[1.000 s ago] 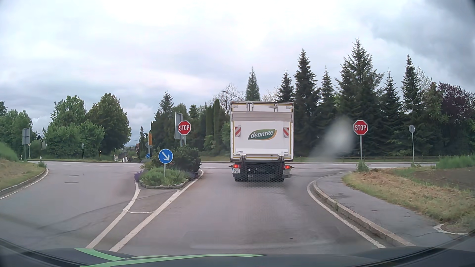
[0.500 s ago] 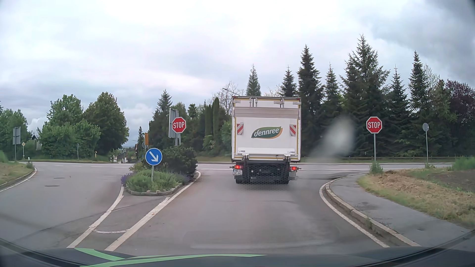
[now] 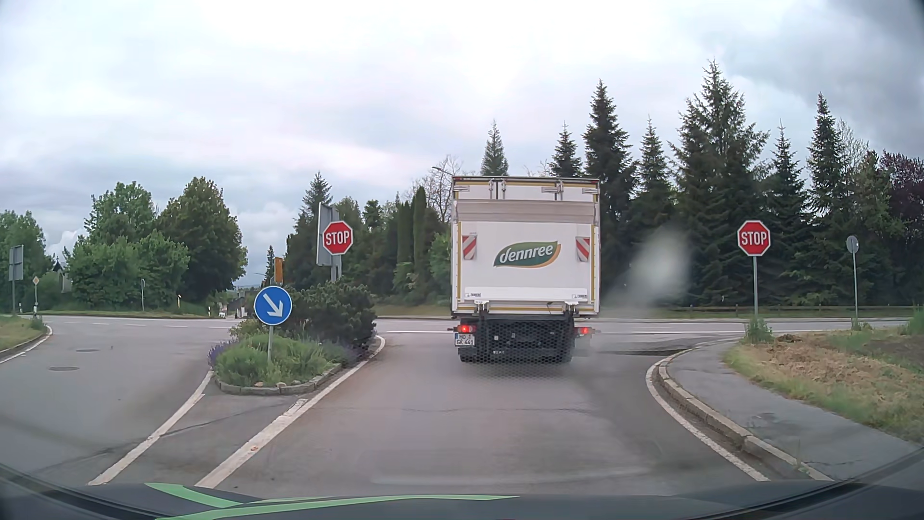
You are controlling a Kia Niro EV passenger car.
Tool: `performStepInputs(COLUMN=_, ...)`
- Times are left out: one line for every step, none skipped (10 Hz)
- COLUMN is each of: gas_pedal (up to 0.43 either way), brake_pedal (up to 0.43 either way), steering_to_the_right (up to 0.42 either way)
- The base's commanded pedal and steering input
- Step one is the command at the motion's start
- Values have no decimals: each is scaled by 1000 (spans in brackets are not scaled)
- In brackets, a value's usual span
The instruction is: Follow the waypoints while adhering to traffic rules and regulations
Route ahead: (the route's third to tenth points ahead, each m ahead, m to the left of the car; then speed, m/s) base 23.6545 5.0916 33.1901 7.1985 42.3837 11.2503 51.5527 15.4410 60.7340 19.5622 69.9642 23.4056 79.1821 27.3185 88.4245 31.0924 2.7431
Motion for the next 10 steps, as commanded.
performStepInputs(gas_pedal=0, brake_pedal=207, steering_to_the_right=-1)
performStepInputs(gas_pedal=0, brake_pedal=213, steering_to_the_right=-1)
performStepInputs(gas_pedal=0, brake_pedal=213, steering_to_the_right=-1)
performStepInputs(gas_pedal=0, brake_pedal=183, steering_to_the_right=-1)
performStepInputs(gas_pedal=0, brake_pedal=146, steering_to_the_right=-1)
performStepInputs(gas_pedal=0, brake_pedal=116, steering_to_the_right=-1)
performStepInputs(gas_pedal=0, brake_pedal=55, steering_to_the_right=-1)
performStepInputs(gas_pedal=0, brake_pedal=12, steering_to_the_right=-2)
performStepInputs(gas_pedal=0, brake_pedal=12, steering_to_the_right=-4)
performStepInputs(gas_pedal=0, brake_pedal=43, steering_to_the_right=-6)
